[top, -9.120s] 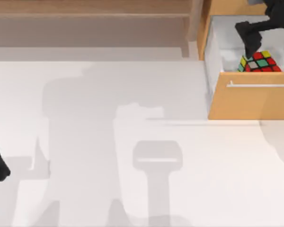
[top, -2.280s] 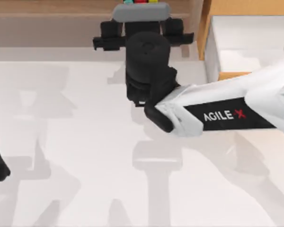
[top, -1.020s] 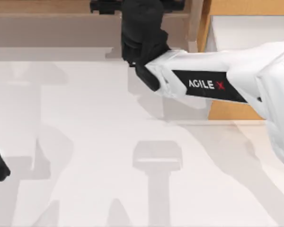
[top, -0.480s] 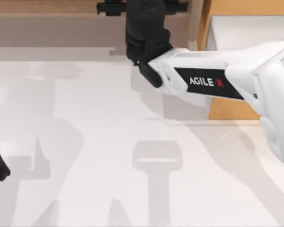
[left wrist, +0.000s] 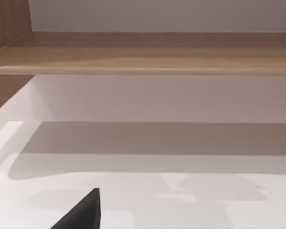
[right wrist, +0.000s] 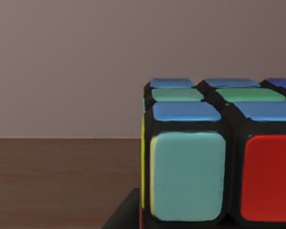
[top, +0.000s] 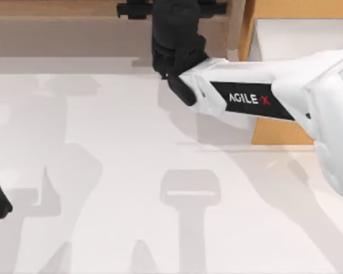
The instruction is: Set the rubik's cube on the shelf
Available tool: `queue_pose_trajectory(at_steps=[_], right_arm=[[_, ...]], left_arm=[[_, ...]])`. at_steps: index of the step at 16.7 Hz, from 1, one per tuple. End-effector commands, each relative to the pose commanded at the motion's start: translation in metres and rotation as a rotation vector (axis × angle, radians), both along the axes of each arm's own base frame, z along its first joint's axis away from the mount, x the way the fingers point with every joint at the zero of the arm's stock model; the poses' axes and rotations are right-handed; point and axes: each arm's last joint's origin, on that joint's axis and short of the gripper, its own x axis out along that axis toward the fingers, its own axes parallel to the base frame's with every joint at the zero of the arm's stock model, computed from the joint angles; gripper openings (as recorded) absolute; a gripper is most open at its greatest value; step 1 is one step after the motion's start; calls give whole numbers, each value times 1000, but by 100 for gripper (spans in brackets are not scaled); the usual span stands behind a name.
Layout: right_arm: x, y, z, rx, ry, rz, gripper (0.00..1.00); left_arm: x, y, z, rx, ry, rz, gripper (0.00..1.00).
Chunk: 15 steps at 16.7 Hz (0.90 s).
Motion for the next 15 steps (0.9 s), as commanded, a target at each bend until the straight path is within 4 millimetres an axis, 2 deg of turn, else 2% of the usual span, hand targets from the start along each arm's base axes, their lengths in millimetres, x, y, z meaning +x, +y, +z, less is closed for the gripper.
queue_pose_trajectory(at_steps=[3,4,13,15], right_arm=[[0,0,0,0,0,0,98],[0,0,0,0,0,0,100],[-1,1,0,0,0,3,100],[-7,2,2,-17,-7,22,100]], left_arm=[[0,0,0,0,0,0,100],[0,0,0,0,0,0,100],[0,0,0,0,0,0,100],[0,0,0,0,0,0,100]])
